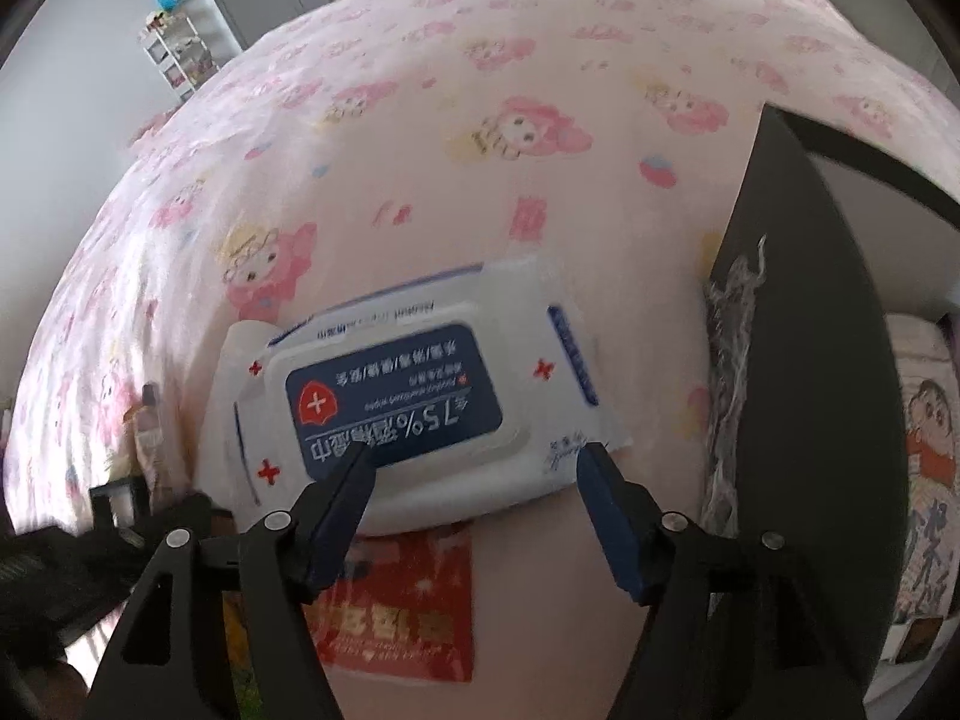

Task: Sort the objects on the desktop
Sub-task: 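Move the right tool to the white wet-wipes pack and straddle it, then close the right tool on the white wet-wipes pack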

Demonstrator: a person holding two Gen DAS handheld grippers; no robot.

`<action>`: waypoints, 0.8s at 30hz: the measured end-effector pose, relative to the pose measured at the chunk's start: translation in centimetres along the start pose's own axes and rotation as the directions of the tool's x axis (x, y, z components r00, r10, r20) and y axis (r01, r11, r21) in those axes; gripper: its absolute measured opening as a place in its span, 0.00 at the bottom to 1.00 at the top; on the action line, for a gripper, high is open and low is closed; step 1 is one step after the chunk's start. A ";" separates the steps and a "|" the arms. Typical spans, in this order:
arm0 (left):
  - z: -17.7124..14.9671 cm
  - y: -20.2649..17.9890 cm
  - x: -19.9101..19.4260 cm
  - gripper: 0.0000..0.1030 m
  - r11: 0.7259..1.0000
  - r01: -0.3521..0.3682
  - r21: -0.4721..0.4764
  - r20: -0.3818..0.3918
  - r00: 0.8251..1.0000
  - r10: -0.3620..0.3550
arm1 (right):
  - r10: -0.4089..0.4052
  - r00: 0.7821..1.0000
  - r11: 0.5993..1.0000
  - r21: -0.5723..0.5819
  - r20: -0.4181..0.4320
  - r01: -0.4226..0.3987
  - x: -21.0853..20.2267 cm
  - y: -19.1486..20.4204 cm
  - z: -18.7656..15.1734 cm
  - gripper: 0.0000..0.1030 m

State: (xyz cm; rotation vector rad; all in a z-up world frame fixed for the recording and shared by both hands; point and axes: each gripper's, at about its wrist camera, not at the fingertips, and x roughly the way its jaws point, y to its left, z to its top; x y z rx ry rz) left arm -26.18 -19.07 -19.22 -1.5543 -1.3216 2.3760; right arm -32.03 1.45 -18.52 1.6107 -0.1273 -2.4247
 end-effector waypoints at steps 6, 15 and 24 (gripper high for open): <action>0.4 0.6 -1.5 0.00 0.999 0.044 0.024 -0.004 0.999 -0.044 | -0.021 0.999 0.999 -0.029 0.045 0.022 -1.1 0.6 0.0 0.65; 1.1 0.1 4.2 0.12 0.999 -0.052 0.008 -0.126 0.991 0.052 | -0.070 0.997 0.997 0.032 0.030 0.069 1.0 -0.4 1.6 0.65; 1.7 0.1 6.4 0.13 0.998 -0.058 0.013 -0.140 0.988 0.059 | -0.011 1.000 0.996 0.083 0.020 0.010 3.4 -1.7 3.1 0.79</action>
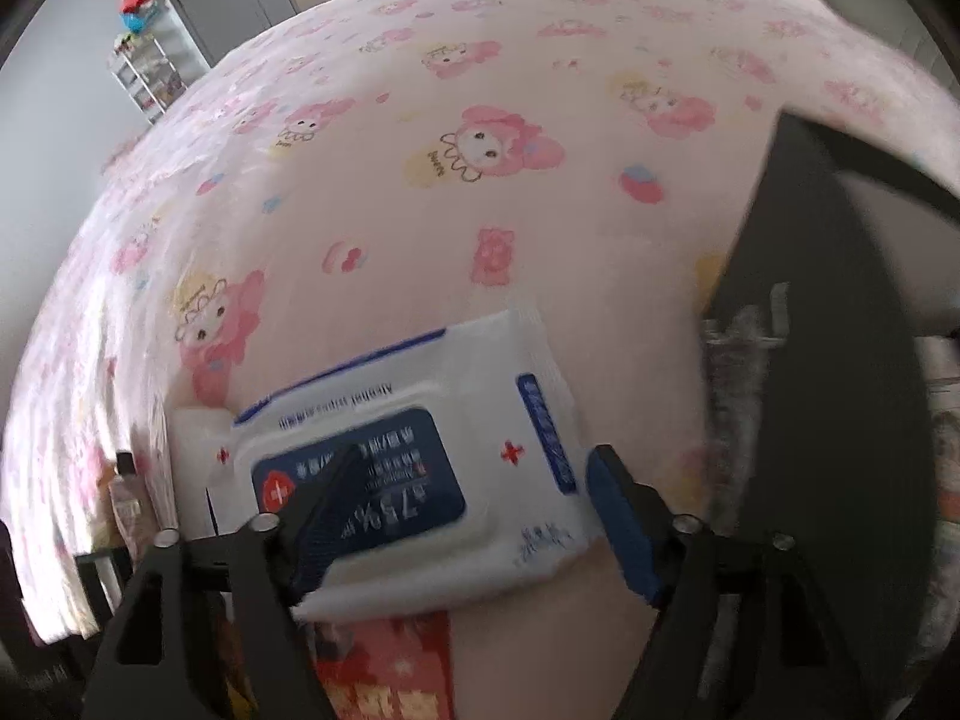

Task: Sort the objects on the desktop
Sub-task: 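Close the right tool on the white wet-wipes pack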

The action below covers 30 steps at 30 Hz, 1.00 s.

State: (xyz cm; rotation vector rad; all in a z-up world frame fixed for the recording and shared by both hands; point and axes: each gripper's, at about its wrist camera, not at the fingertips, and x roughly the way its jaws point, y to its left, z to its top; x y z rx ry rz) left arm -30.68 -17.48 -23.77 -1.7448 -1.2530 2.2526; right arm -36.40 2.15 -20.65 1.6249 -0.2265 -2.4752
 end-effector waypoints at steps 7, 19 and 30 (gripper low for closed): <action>-0.6 -0.2 -1.0 0.28 0.999 0.007 -0.032 0.009 1.000 -0.007 | 0.023 0.999 1.000 0.020 -0.034 -0.022 0.6 -0.1 0.6 0.82; -0.5 -0.4 -0.2 0.28 0.998 0.015 -0.063 0.028 1.000 -0.014 | 0.009 1.000 1.000 -0.025 -0.016 -0.010 -2.6 1.4 -3.4 0.82; -0.4 1.3 0.9 0.33 0.965 0.152 -0.212 0.034 0.988 -0.148 | 0.002 1.000 1.000 0.002 0.001 -0.002 -2.3 1.2 -3.9 0.79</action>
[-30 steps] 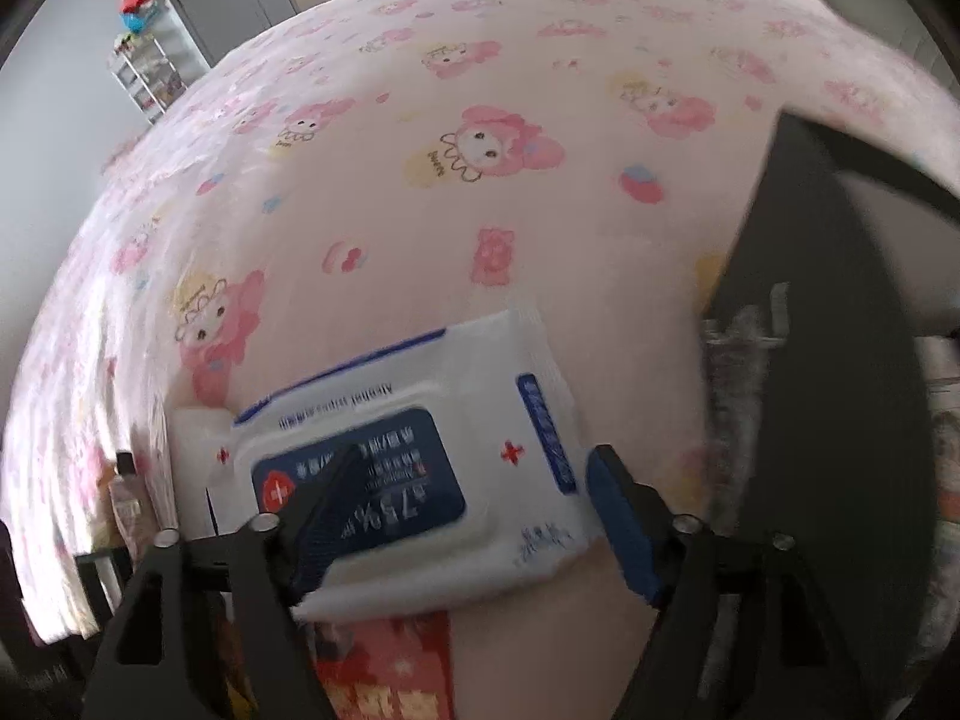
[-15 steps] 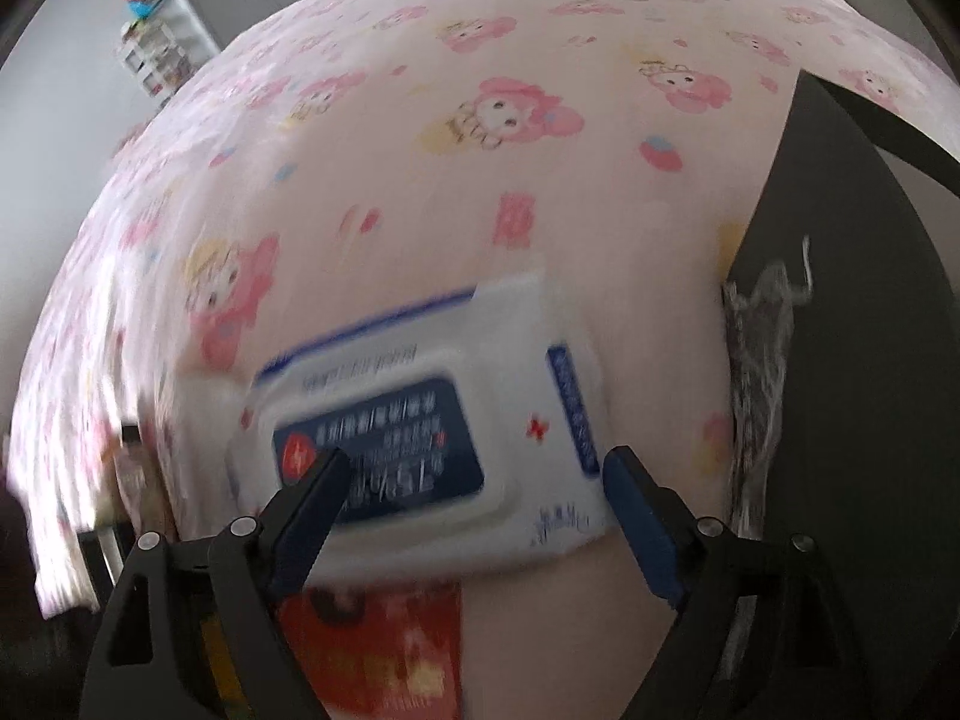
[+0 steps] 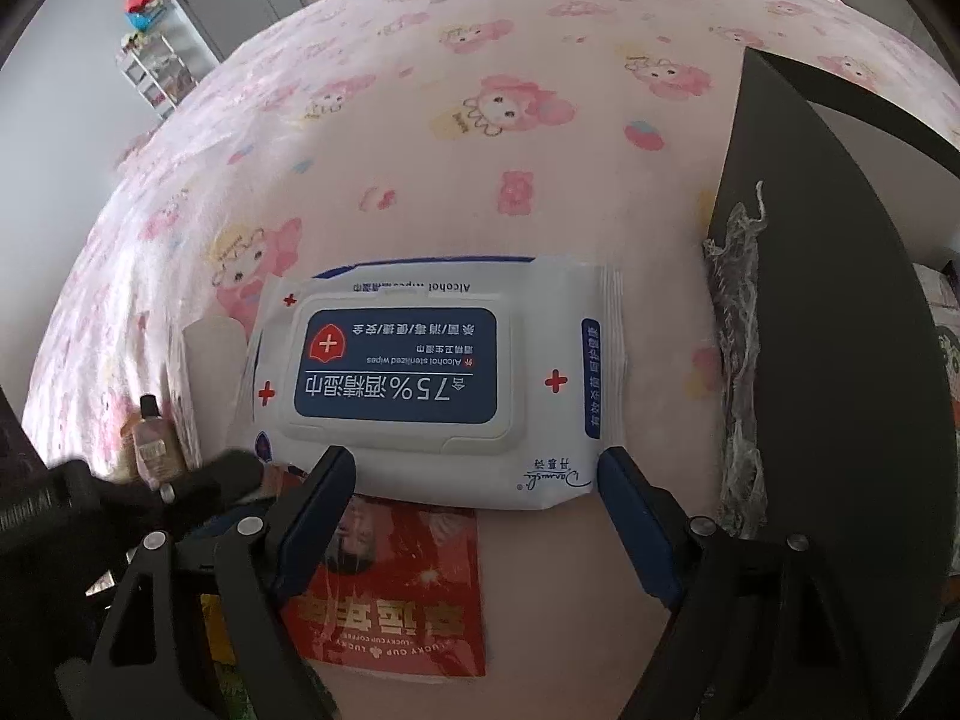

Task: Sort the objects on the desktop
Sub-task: 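Close the right tool on the white wet-wipes pack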

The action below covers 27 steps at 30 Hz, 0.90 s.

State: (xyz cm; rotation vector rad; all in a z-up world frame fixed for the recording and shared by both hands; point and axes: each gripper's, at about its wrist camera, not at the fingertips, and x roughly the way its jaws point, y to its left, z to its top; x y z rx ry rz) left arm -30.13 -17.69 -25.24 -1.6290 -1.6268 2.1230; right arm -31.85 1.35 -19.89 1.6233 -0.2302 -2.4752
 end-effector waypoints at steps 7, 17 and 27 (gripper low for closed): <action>1.1 -1.4 1.1 0.34 0.999 0.037 -0.009 0.069 0.997 -0.037 | 0.023 0.998 0.999 0.026 0.061 -0.025 0.2 -0.8 -0.2 0.79; 1.8 -2.5 2.1 0.18 0.999 -0.020 0.044 0.122 0.992 0.015 | 0.085 0.994 0.996 0.027 0.062 -0.087 1.5 -0.7 1.6 0.79; -2.7 2.0 -5.2 0.14 0.999 -0.031 -0.035 0.119 0.992 0.035 | 0.193 0.981 0.981 -0.021 -0.007 -0.193 -2.1 0.2 -2.0 0.65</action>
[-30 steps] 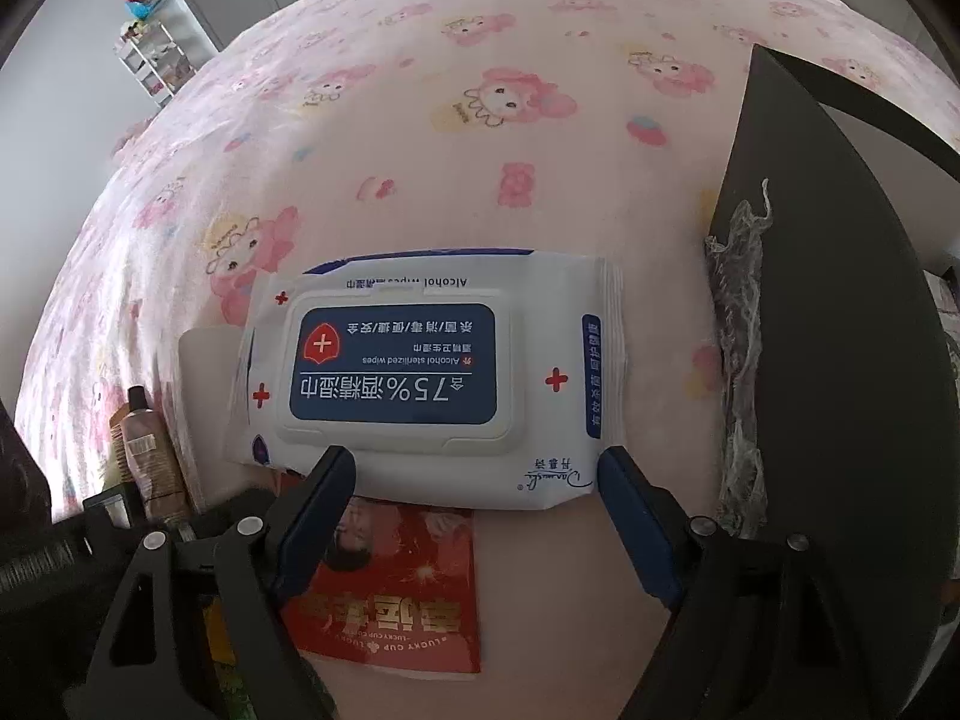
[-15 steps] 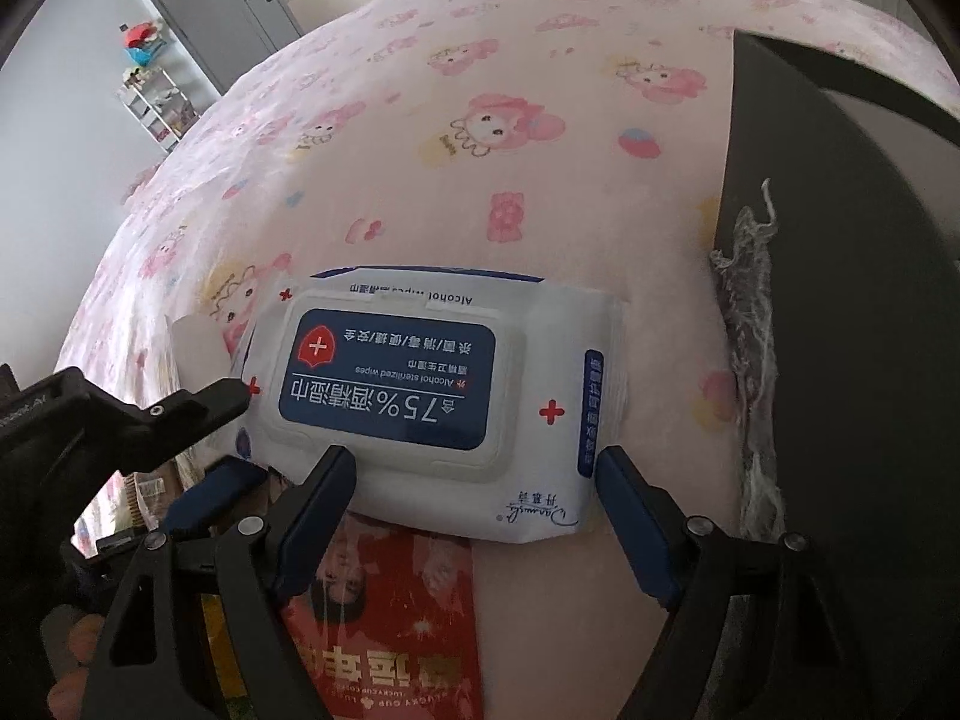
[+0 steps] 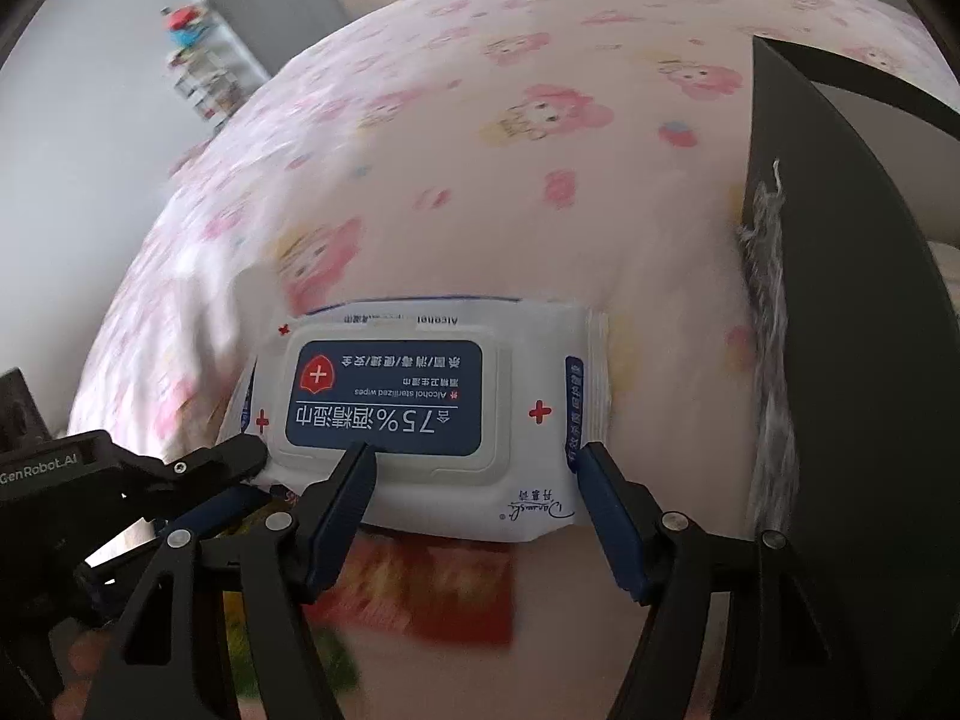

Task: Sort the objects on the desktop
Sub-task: 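Close the right tool on the white wet-wipes pack, then lift the wet-wipes pack off the pile with the right tool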

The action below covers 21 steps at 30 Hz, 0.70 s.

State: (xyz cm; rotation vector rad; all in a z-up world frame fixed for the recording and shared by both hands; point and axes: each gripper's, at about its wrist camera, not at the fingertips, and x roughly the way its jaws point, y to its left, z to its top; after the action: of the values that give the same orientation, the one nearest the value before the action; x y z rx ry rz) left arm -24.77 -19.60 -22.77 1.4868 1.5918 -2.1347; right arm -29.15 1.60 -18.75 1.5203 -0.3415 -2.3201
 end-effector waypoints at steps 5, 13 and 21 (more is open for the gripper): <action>-1.3 2.9 -4.3 0.17 0.998 -0.055 -0.015 0.033 0.998 0.056 | 0.107 0.994 0.993 0.058 -0.029 -0.106 -2.6 0.7 -3.0 0.65; -1.3 2.8 -6.1 0.19 0.997 -0.080 0.002 0.117 0.990 0.079 | 0.047 0.998 0.999 0.022 -0.046 -0.046 -4.1 0.8 -4.5 0.65; 0.0 2.1 -4.2 0.19 0.994 -0.104 0.038 0.125 0.987 0.099 | 0.033 0.991 0.999 0.010 -0.131 -0.032 -1.6 1.4 -5.1 0.65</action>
State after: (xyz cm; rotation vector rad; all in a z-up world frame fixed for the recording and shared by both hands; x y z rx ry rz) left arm -21.42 -22.36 -21.15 1.3869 1.4061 -2.1724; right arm -23.70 0.95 -18.94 1.6490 -0.3390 -2.1830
